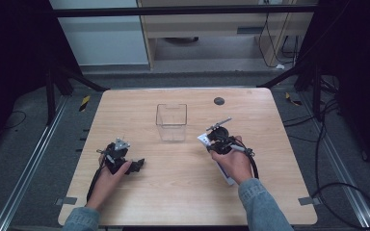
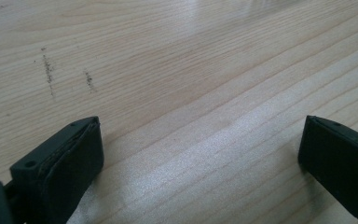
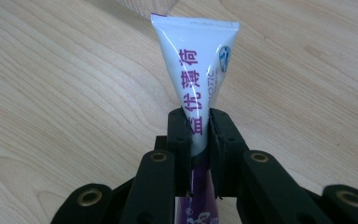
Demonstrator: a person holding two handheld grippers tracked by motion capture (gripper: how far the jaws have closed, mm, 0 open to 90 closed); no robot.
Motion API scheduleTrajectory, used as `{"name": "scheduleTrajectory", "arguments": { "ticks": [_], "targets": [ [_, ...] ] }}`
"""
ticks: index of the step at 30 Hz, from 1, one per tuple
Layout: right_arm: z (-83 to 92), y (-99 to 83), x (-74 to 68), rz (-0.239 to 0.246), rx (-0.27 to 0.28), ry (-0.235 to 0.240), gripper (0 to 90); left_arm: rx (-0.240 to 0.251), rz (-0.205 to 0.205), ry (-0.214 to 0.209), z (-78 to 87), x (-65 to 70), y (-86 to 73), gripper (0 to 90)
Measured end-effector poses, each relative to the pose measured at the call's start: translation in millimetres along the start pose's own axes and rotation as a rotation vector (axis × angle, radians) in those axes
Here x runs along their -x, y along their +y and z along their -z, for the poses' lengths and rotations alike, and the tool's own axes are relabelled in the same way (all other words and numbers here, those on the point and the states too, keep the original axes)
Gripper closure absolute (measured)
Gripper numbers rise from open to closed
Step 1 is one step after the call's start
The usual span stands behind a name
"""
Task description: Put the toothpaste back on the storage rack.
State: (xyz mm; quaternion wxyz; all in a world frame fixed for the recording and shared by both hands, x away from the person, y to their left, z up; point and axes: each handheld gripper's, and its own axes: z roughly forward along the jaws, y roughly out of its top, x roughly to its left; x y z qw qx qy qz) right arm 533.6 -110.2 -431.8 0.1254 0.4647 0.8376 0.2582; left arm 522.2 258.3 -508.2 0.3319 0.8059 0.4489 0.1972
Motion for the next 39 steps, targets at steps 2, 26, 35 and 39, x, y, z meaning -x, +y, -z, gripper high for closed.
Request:
{"name": "scheduleTrajectory", "arguments": {
  "ticks": [2,26,35,39],
  "targets": [
    [2.5,1.3,1.2,-0.005,0.01,0.006,80.0,0.0,0.0,0.0,0.0,0.0,0.0,0.0],
    [33.7,18.4,13.2,-0.036,0.116,-0.015,80.3,0.0,0.0,0.0,0.0,0.0,0.0,0.0],
    [42.9,23.9,14.4,-0.032,0.2,-0.03,81.0,0.0,0.0,0.0,0.0,0.0,0.0,0.0],
    [48.7,26.7,15.1,-0.044,0.251,-0.04,81.7,0.0,0.0,0.0,0.0,0.0,0.0,0.0]
  ]
}}
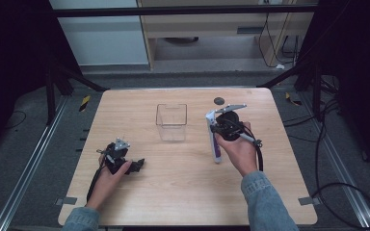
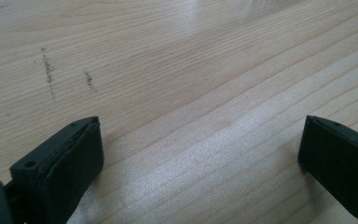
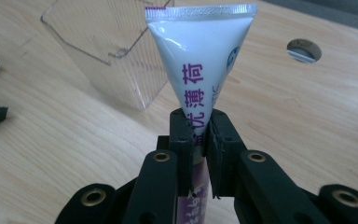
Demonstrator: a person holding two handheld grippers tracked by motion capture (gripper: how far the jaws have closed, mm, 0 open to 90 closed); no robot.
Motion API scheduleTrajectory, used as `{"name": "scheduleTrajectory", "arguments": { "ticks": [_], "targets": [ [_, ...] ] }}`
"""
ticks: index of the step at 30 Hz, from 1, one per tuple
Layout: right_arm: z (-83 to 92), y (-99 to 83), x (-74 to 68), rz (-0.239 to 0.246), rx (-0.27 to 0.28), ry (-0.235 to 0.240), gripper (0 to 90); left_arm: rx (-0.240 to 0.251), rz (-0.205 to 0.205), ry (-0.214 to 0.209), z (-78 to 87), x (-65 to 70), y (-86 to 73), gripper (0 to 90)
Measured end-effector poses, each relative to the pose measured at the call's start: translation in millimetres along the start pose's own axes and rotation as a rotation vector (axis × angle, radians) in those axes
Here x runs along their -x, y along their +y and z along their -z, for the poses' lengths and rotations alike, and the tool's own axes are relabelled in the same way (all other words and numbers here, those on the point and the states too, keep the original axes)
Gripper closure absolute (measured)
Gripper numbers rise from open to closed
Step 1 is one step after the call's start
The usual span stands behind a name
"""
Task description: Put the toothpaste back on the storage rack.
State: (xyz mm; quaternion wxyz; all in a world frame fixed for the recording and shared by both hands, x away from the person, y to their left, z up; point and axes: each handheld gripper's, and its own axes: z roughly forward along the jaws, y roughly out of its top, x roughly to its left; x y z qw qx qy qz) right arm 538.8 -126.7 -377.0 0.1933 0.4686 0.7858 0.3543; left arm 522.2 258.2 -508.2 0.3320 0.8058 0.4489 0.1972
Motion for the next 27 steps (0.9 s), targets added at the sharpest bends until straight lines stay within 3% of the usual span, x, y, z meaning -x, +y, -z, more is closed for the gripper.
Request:
{"name": "scheduleTrajectory", "arguments": {
  "ticks": [7,19,27],
  "targets": [
    [5.5,3.5,0.8,-0.008,0.074,-0.012,82.4,0.0,0.0,0.0,0.0,0.0,0.0,0.0],
    [12.6,5.7,0.0,-0.003,0.152,-0.022,82.5,0.0,0.0,0.0,0.0,0.0,0.0,0.0],
    [16.3,11.9,-6.9,0.006,0.216,-0.03,82.5,-0.001,-0.001,0.0,0.0,0.0,0.0,0.0]
  ]
}}
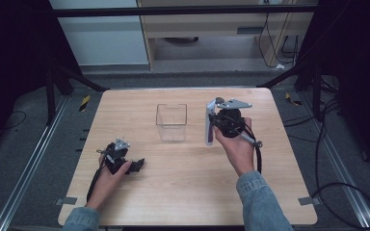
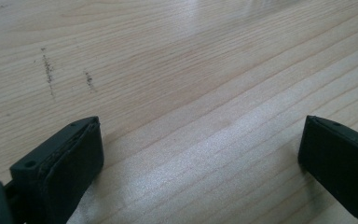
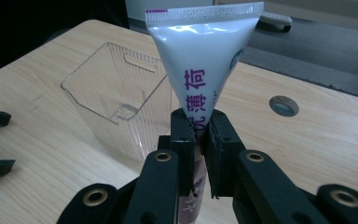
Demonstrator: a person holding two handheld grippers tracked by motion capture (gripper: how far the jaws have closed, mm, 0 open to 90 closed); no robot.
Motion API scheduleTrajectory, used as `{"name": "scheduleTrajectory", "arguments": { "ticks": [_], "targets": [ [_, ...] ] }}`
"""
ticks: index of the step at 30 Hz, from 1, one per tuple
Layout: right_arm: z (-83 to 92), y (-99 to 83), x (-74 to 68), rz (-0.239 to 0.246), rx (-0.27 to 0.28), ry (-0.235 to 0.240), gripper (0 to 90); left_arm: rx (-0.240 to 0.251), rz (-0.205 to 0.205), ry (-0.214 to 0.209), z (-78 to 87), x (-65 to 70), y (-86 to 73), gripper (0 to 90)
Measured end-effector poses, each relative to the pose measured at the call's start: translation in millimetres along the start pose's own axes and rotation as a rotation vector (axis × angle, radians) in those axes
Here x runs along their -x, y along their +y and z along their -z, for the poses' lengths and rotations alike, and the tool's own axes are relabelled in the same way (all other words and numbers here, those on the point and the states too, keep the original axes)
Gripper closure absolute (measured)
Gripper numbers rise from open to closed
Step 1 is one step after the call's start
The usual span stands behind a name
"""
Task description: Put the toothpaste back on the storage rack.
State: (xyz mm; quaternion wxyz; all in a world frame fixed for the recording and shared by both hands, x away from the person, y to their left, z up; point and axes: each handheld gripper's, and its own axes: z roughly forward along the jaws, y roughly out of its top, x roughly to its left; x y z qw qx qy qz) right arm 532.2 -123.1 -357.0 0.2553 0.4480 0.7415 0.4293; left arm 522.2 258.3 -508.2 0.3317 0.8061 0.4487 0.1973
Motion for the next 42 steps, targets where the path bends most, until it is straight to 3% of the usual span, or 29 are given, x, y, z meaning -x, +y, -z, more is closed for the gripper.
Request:
{"name": "scheduleTrajectory", "arguments": {
  "ticks": [11,28,42],
  "targets": [
    [-1.6,8.1,-9.8,-0.012,0.074,0.011,82.5,0.0,0.0,0.0,0.0,0.0,0.0,0.0],
    [-0.3,18.0,-18.9,-0.012,0.141,0.009,82.5,0.0,0.001,-0.001,-0.4,0.1,0.3,0.0],
    [15.0,38.0,-24.2,-0.006,0.215,0.002,82.5,0.001,0.001,0.0,-0.4,0.1,0.4,0.0]
  ]
}}
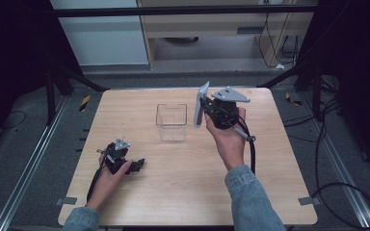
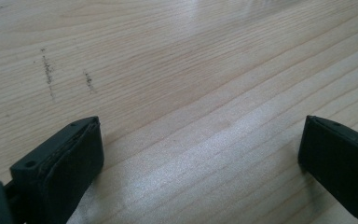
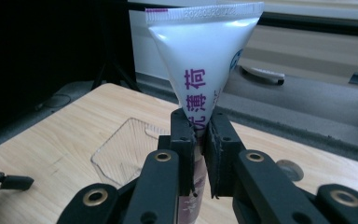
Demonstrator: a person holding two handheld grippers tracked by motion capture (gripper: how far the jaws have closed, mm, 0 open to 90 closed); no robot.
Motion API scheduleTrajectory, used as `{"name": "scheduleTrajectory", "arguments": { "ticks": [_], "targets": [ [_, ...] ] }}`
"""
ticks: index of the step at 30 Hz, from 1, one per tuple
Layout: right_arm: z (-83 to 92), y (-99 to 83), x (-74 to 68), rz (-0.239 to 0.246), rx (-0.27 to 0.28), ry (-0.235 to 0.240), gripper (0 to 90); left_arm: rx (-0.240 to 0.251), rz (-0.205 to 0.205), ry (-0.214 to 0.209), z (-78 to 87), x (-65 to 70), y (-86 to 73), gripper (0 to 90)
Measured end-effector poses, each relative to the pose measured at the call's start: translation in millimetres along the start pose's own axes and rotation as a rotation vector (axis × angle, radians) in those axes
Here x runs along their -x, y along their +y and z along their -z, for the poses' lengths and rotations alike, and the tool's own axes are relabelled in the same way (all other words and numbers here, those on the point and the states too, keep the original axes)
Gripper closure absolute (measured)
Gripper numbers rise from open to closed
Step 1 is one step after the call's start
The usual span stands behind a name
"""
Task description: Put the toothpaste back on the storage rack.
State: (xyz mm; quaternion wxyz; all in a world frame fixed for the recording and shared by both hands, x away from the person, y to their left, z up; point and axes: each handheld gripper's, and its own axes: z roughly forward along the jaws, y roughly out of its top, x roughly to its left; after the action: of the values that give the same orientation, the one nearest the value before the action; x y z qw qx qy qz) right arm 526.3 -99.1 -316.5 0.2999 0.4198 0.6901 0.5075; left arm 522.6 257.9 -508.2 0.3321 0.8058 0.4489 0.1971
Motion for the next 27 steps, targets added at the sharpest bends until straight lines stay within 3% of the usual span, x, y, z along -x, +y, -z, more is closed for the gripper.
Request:
{"name": "scheduleTrajectory", "arguments": {
  "ticks": [16,27],
  "targets": [
    [-11.7,33.8,-10.0,0.021,0.062,0.006,82.5,0.001,0.004,0.0,-0.2,0.3,0.0,0.0],
    [-32.5,41.7,-21.7,0.028,0.073,0.025,82.5,0.002,0.003,0.0,-0.2,0.2,0.1,0.0]
  ]
}}
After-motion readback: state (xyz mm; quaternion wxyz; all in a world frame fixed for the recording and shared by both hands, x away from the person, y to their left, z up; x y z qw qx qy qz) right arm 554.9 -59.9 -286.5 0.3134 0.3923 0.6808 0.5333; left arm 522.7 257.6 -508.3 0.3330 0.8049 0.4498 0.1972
